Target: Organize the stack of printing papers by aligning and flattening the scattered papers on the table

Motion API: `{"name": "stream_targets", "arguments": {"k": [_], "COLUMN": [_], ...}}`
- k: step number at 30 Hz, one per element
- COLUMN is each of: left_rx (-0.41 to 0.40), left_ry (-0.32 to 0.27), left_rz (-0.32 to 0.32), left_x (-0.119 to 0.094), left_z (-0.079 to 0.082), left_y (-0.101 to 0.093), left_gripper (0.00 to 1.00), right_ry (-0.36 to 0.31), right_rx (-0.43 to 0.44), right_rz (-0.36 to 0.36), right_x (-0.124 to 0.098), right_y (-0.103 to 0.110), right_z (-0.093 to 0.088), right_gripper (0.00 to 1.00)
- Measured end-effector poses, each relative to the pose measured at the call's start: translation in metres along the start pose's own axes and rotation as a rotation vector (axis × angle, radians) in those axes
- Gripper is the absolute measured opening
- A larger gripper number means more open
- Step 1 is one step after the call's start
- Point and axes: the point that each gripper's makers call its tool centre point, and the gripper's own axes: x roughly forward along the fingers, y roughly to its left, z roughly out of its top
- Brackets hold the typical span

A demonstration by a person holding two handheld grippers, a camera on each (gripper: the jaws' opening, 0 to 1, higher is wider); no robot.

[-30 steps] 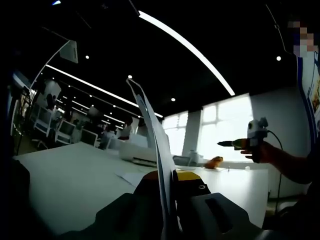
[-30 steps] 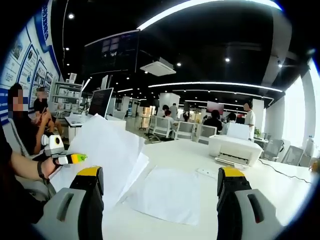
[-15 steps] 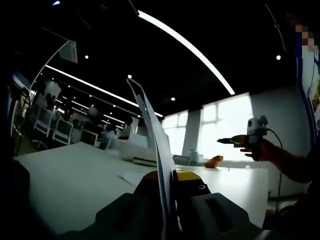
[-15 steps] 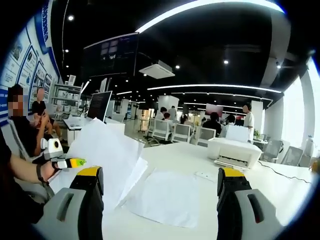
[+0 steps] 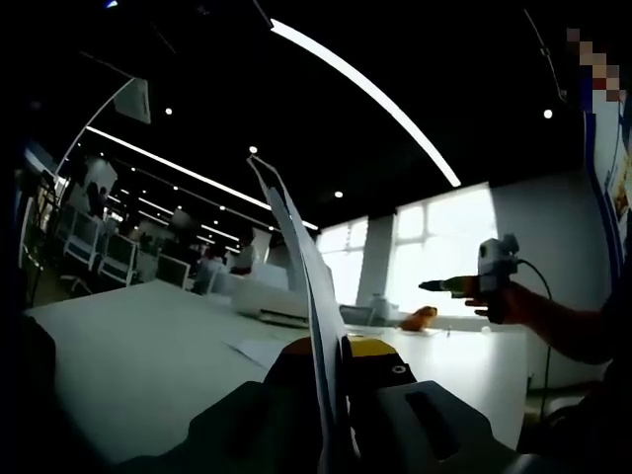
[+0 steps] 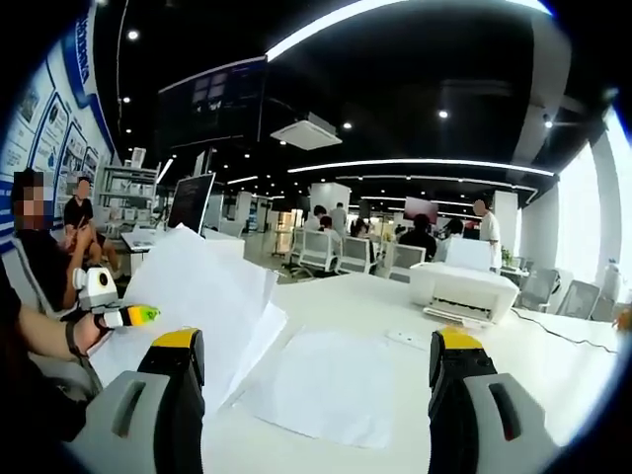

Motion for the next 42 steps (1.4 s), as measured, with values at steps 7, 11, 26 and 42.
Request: {"name": "stream_targets", "arguments": {"k": [7, 11, 26, 42], "left_rx": [0.003, -0.01, -0.012, -0.014], "left_ry": [-0.007, -0.016, -0.03, -0.026], "left_rz": [-0.003, -0.002, 0.008, 0.01], "left_x": [-0.001, -0.002, -0.002, -0.002], "left_z": [0.001, 0.003, 0.005, 0.004], "left_y": [-0.001, 0.0, 0.0, 0.002], "left_gripper": [0.07, 0.07, 0.07, 0.07], "right_ry": [0.022, 0.011, 0.005, 0.01], "right_rx": [0.005, 0.0, 0.002, 0.034], "right_rz": [-0.002, -0.004, -0.001, 0.006], "right_x": [-0.006, -0.011, -0.013, -0.003], "right_y": [0.002, 0.004, 0.006, 0.002], "right_z": [-0.009, -0.005, -0.003, -0.013], "right_gripper": [0.9, 0.9, 0.9, 0.9]}}
